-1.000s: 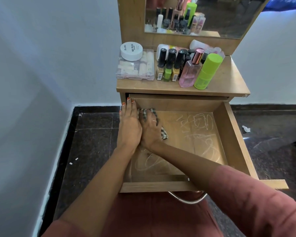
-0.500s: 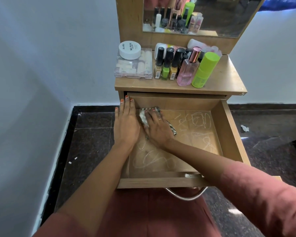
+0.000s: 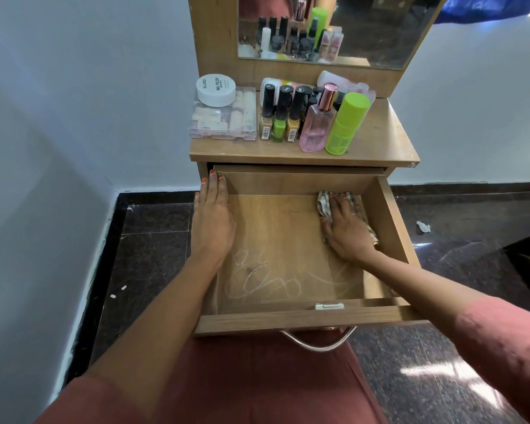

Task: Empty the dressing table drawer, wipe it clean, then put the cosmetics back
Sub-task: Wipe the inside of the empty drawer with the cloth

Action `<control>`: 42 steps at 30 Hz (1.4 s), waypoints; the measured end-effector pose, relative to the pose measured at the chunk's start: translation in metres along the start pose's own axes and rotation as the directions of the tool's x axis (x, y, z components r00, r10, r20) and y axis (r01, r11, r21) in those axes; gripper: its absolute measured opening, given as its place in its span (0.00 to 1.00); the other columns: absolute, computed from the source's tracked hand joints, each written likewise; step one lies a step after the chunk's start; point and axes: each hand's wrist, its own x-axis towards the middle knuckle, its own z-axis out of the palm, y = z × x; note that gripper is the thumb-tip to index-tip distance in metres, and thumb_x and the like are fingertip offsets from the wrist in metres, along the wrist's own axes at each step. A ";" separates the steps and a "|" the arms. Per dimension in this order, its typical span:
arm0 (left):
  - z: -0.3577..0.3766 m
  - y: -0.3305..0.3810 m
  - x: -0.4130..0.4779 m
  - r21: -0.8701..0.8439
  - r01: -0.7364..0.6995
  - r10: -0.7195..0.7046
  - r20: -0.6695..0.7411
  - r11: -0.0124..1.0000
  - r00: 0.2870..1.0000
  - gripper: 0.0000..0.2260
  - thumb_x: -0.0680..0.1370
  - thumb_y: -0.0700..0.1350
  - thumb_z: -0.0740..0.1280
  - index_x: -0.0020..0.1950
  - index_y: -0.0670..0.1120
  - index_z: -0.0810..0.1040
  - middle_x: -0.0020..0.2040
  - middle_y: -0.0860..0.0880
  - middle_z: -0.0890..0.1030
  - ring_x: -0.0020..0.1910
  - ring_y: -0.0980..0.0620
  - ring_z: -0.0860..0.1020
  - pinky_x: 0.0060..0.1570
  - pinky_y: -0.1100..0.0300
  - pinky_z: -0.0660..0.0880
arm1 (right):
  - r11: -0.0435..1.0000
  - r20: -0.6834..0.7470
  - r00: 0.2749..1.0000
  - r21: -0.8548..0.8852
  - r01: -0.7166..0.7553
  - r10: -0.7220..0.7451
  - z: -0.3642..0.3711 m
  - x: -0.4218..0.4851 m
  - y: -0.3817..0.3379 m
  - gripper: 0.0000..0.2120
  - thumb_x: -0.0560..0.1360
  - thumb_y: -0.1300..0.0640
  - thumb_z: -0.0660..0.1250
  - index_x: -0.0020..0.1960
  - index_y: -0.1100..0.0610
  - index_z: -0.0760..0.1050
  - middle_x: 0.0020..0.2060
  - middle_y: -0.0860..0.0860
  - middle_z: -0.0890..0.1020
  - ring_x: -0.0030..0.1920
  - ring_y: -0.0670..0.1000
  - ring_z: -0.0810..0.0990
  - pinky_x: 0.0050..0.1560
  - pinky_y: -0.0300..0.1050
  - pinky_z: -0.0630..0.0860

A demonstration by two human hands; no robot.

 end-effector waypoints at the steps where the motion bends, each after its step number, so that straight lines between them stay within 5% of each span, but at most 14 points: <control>1: 0.000 0.000 0.000 -0.001 0.001 -0.001 -0.002 1.000 1.000 0.24 0.80 0.33 0.50 0.75 0.41 0.49 0.77 0.44 0.48 0.76 0.48 0.46 0.75 0.55 0.44 | 1.000 -0.006 1.000 -0.003 -0.007 0.006 0.002 0.000 -0.004 0.26 0.79 0.51 0.48 0.73 0.62 0.51 0.73 0.58 0.57 0.72 0.61 0.57 0.74 0.56 0.51; 9: 0.001 0.001 0.001 0.006 -0.008 0.008 -0.020 1.000 1.000 0.25 0.79 0.32 0.51 0.75 0.40 0.49 0.77 0.44 0.48 0.76 0.47 0.46 0.75 0.55 0.44 | 0.997 0.001 0.997 0.037 -0.071 0.071 0.011 0.003 -0.044 0.28 0.80 0.51 0.48 0.74 0.64 0.45 0.74 0.59 0.49 0.75 0.59 0.46 0.74 0.52 0.41; 18: -0.001 -0.001 0.001 0.039 -0.001 0.002 -0.005 0.999 1.000 0.25 0.79 0.33 0.51 0.75 0.41 0.50 0.77 0.44 0.48 0.76 0.47 0.47 0.74 0.52 0.44 | 0.982 0.026 0.982 0.000 0.190 -0.190 0.011 0.002 -0.056 0.25 0.81 0.53 0.49 0.74 0.61 0.48 0.74 0.55 0.54 0.75 0.54 0.50 0.75 0.51 0.45; 29: -0.004 0.000 -0.001 0.049 0.014 -0.015 0.019 0.999 1.000 0.24 0.80 0.35 0.51 0.75 0.43 0.50 0.77 0.46 0.48 0.76 0.46 0.46 0.74 0.51 0.45 | 0.987 -0.061 0.988 0.080 -0.136 0.141 -0.006 0.004 -0.003 0.23 0.78 0.57 0.55 0.69 0.66 0.58 0.69 0.63 0.60 0.66 0.65 0.65 0.67 0.58 0.62; 35: -0.005 0.001 -0.001 0.071 0.021 -0.023 0.021 0.997 1.000 0.24 0.80 0.36 0.51 0.76 0.43 0.50 0.77 0.45 0.48 0.76 0.46 0.46 0.75 0.50 0.46 | 0.980 -0.017 0.988 0.124 -0.153 0.156 -0.012 0.007 0.003 0.19 0.77 0.60 0.57 0.64 0.70 0.62 0.64 0.67 0.64 0.60 0.68 0.68 0.60 0.56 0.66; 38: -0.006 0.002 -0.001 0.074 0.025 -0.026 0.019 0.997 0.999 0.24 0.80 0.36 0.51 0.76 0.42 0.49 0.77 0.45 0.48 0.76 0.46 0.46 0.75 0.50 0.45 | 0.987 0.079 0.986 0.062 -0.151 0.146 -0.012 0.000 0.008 0.28 0.76 0.50 0.47 0.64 0.71 0.61 0.63 0.69 0.64 0.57 0.68 0.71 0.57 0.56 0.68; 42: -0.005 0.003 -0.001 0.039 0.024 -0.025 0.018 0.999 1.000 0.24 0.80 0.34 0.50 0.75 0.42 0.49 0.77 0.44 0.48 0.76 0.46 0.46 0.75 0.51 0.45 | 0.995 0.136 0.986 0.008 -0.095 0.093 -0.007 -0.026 0.014 0.26 0.77 0.56 0.60 0.67 0.71 0.58 0.64 0.67 0.62 0.65 0.66 0.65 0.68 0.55 0.62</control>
